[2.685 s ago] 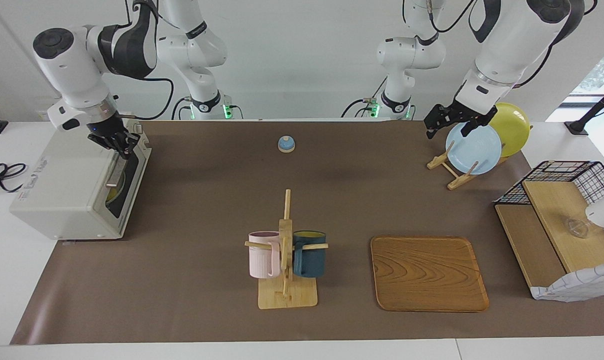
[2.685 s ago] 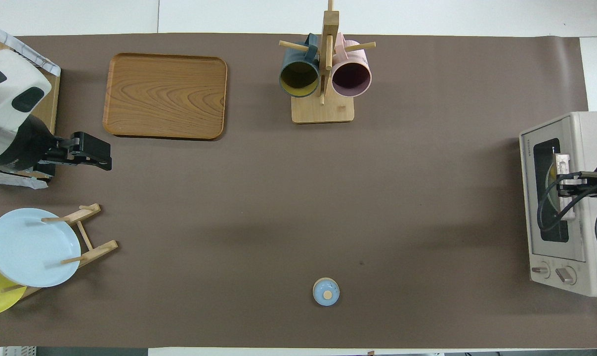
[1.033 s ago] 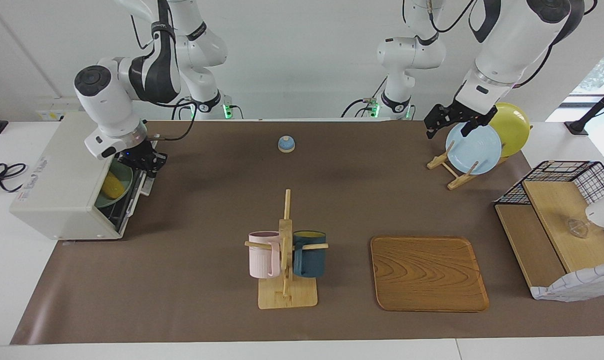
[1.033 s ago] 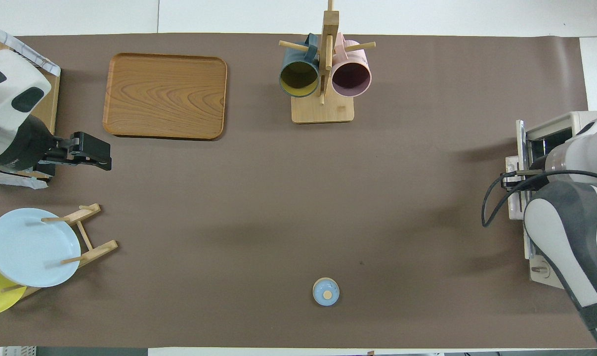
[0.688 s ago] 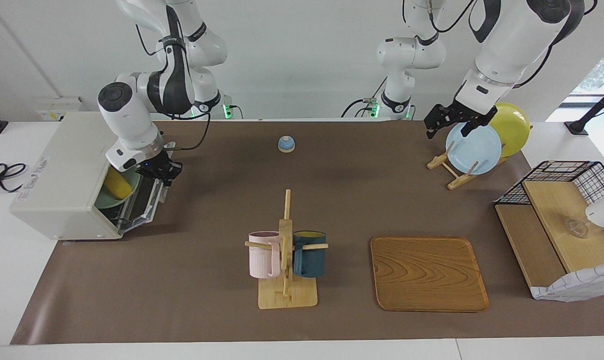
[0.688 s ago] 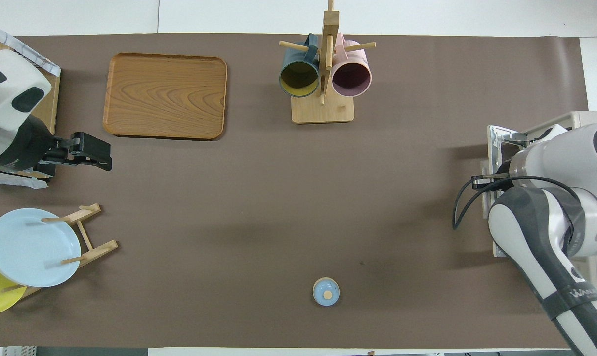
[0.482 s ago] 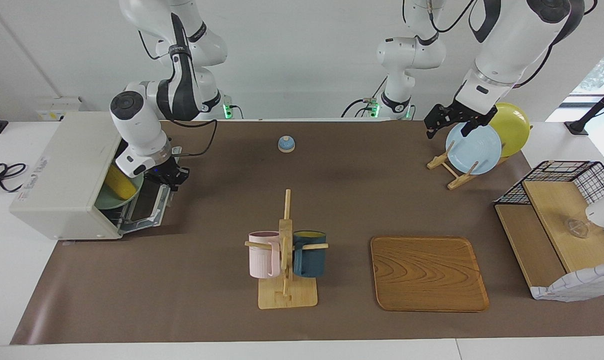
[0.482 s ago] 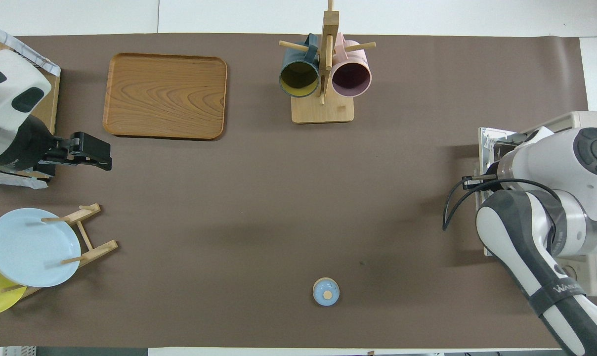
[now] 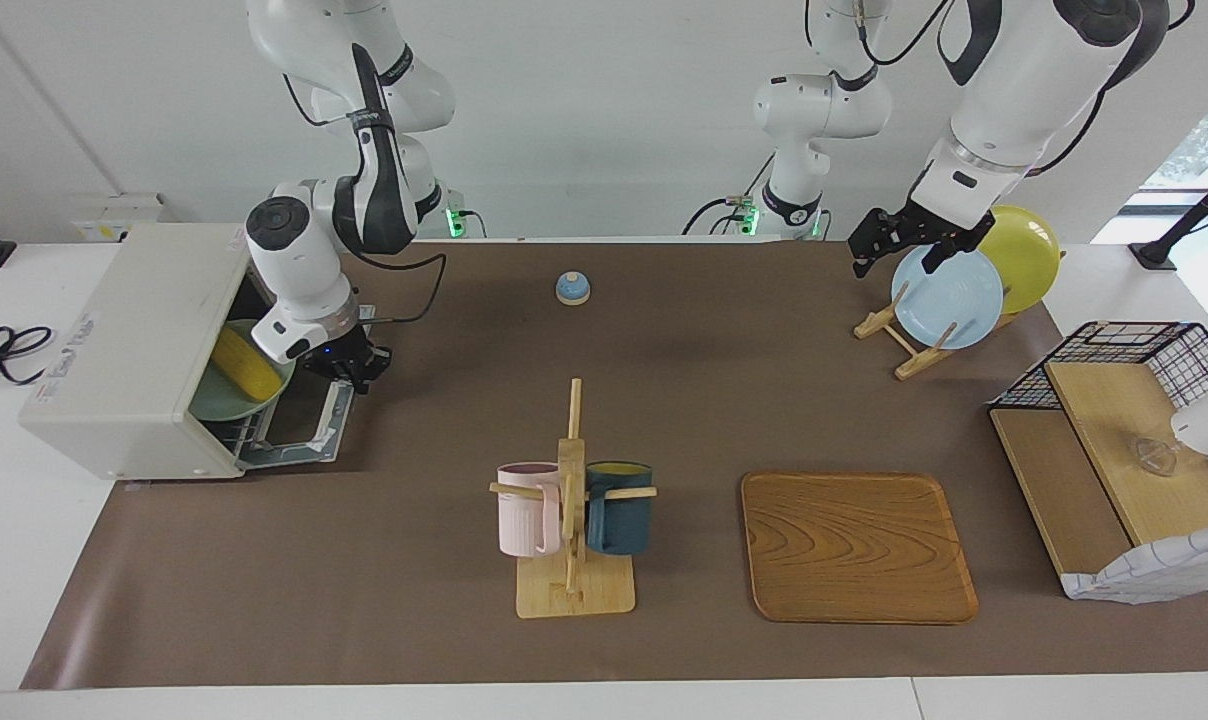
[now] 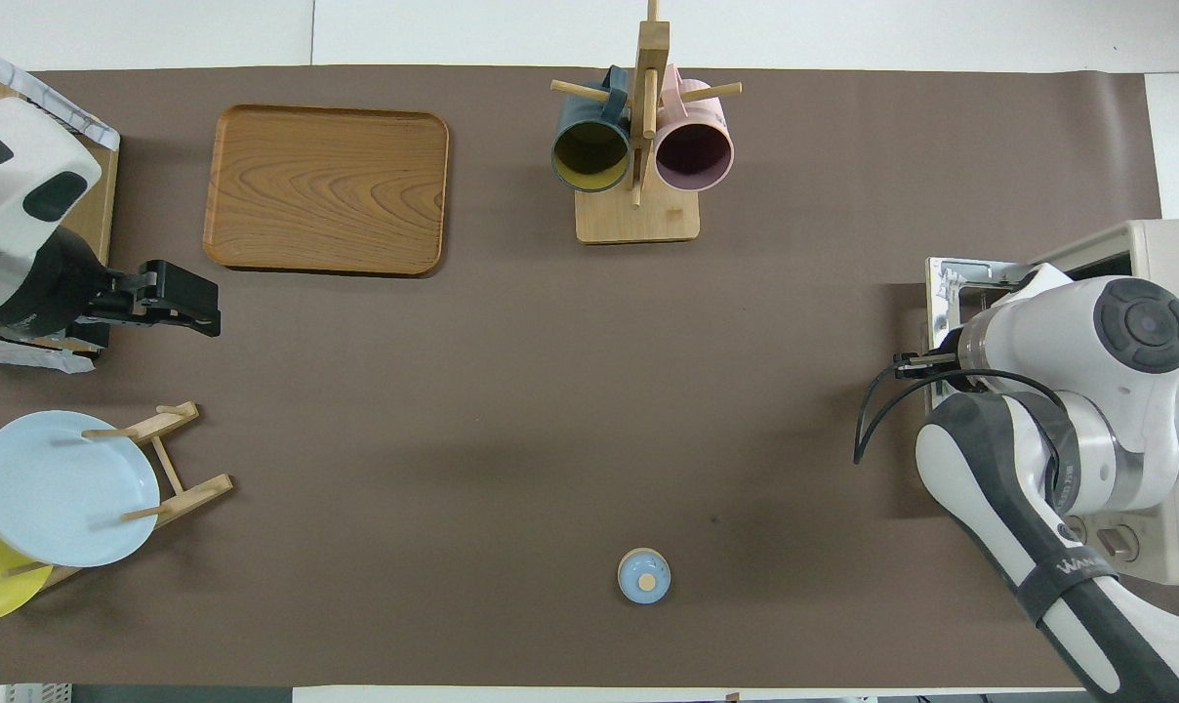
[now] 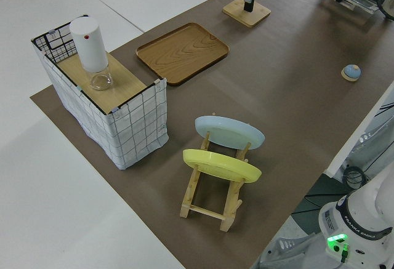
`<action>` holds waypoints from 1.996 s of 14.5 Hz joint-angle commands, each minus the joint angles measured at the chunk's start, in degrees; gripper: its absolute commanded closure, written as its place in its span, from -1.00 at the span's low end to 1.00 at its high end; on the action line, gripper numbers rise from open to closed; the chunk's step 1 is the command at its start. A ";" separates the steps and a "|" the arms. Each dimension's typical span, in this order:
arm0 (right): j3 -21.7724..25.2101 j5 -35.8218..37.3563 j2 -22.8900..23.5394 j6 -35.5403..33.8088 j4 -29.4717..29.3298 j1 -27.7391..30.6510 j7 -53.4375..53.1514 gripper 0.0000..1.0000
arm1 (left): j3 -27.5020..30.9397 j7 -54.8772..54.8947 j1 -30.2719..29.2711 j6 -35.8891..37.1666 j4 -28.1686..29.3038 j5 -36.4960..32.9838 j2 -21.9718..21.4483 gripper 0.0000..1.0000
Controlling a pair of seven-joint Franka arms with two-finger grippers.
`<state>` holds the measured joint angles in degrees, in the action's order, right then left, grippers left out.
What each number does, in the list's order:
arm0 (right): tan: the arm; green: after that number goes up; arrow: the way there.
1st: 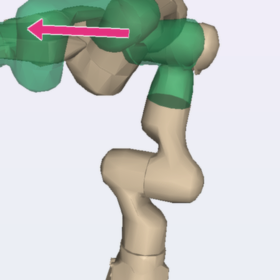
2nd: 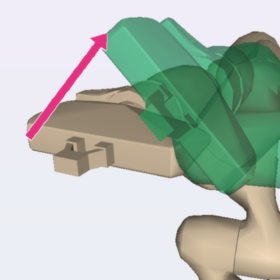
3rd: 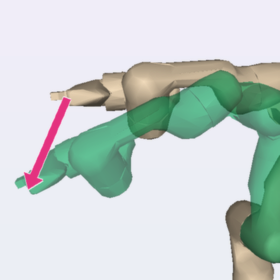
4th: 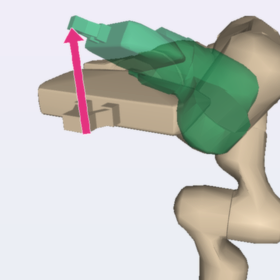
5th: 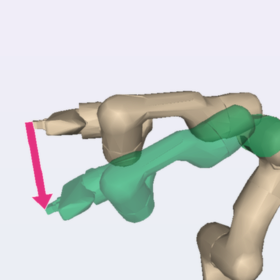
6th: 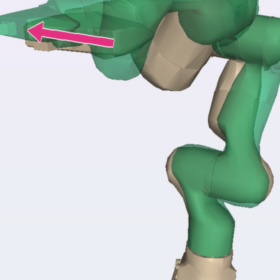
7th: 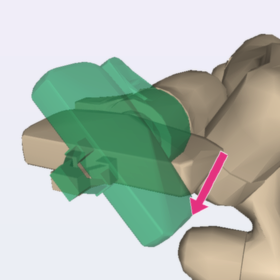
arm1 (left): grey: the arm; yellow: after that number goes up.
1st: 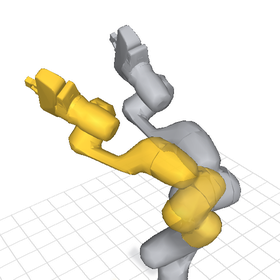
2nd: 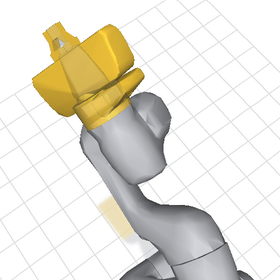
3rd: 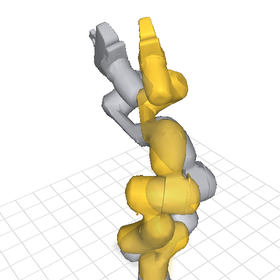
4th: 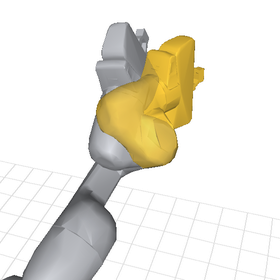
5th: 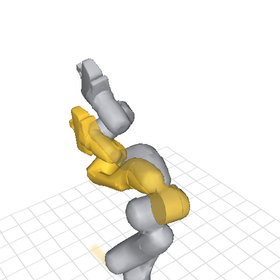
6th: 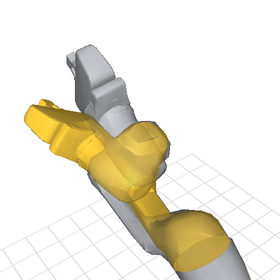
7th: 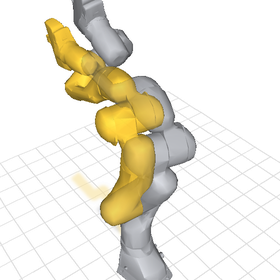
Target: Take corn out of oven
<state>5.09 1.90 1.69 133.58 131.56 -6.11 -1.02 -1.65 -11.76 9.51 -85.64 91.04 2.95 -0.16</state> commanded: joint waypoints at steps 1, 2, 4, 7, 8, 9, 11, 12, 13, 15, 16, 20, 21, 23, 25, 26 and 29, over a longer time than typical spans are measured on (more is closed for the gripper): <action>1.24 1.44 0.86 2.21 0.97 1.81 -0.30 1.00 | -0.19 0.60 -0.63 -0.32 1.16 0.75 -1.16 -1.00; 1.33 1.44 0.94 2.82 1.24 1.98 -0.30 1.00 | -0.19 0.60 -0.63 -0.32 1.16 0.75 -1.16 -1.00; 1.24 1.44 1.56 5.28 2.82 1.81 -0.39 1.00 | -0.19 0.60 -0.63 -0.32 1.16 0.75 -1.16 -1.00; 1.24 1.44 3.05 7.13 3.09 1.54 -2.23 1.00 | -0.19 0.60 -0.63 -0.32 1.16 0.75 -1.16 -1.00; 1.24 1.44 3.05 6.96 3.09 1.20 -2.41 1.00 | -0.19 0.60 -0.63 -0.41 1.16 0.75 -1.16 -1.00; 1.24 1.44 3.05 6.96 3.17 0.93 -2.41 1.00 | -0.19 0.60 -0.63 -0.32 1.16 0.75 -1.16 -1.00; 1.24 1.44 3.05 7.05 3.17 0.93 -2.50 1.00 | -0.19 0.60 -0.63 -0.32 1.16 0.75 -1.16 -1.00; 1.24 1.44 3.05 7.13 3.52 0.93 -2.50 1.00 | -0.19 0.60 -0.63 -0.41 1.16 0.75 -1.16 -1.00; 1.24 1.35 2.97 7.14 3.61 0.84 -2.67 1.00 | -0.19 0.60 -0.63 -0.32 1.16 0.75 -1.16 -1.00; 1.15 1.35 2.97 7.05 3.70 0.40 -3.99 1.00 | -0.19 0.60 -0.63 -0.32 1.16 0.75 -1.16 -1.00; 1.15 0.74 2.88 6.87 3.62 -0.99 -4.60 1.00 | -0.19 0.60 -0.63 -0.32 1.16 0.75 -1.16 -1.00; 1.15 -8.22 2.88 7.14 3.44 -5.82 -5.48 1.00 | -0.19 0.60 -0.63 -0.32 1.16 0.75 -1.16 -1.00; 1.24 -8.23 3.05 6.96 2.92 -6.88 -6.88 1.00 | -0.19 0.60 -0.63 -0.32 1.16 0.75 -1.16 -1.00; 1.24 -8.05 3.14 4.34 0.03 -8.47 -7.51 1.00 | -0.19 0.60 -0.63 -0.32 1.16 0.75 -1.16 -1.00; 1.50 -7.00 2.70 -3.46 -4.36 -8.04 -7.33 1.00 | -0.19 0.60 -0.63 -0.32 1.16 0.75 -1.16 -1.00; 1.76 -5.52 2.53 -6.81 -6.56 -7.69 -7.42 1.00 | -0.19 0.60 -0.63 -0.41 1.16 0.75 -1.16 -1.00; 1.77 4.31 0.95 -18.14 -13.50 -6.20 -7.95 0.11 | -0.19 0.60 -0.63 -0.32 1.16 0.75 -1.16 -1.00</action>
<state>6.99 1.13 3.68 122.03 122.53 -13.65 -8.48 -1.65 -11.76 9.51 -85.64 91.04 2.95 -0.16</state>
